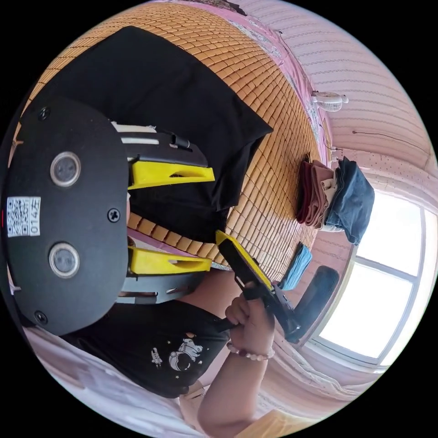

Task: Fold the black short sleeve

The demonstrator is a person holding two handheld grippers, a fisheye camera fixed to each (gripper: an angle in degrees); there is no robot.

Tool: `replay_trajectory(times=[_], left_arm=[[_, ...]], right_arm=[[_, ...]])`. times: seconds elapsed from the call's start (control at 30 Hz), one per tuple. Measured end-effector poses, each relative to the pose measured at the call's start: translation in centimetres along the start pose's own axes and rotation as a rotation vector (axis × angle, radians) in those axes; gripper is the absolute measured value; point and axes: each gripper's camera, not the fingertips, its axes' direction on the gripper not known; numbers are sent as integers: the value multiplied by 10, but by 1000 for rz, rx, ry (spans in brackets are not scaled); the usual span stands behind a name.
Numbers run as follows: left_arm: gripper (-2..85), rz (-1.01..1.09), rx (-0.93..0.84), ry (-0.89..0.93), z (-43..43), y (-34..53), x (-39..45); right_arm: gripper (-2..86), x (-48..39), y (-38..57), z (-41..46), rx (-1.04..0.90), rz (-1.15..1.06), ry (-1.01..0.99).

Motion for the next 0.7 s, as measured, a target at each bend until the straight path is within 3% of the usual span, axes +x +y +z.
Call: replay_trajectory(times=[0.13,0.33,0.53,0.7], left_arm=[[200,7,9,-49,10,-15,9],[5,-151,-116,-101,16,-24,-8],[-9,-11,-132,-14,-8,0,19],[-10,83,-103,12,-40,22,44]], right_arm=[[16,9,-6,-36,168,-61,-263],[41,47,8,-37,224,-33,-430],[109,122,25,-11,384,247,-364],[82,125,17,-3,496,312,-305]])
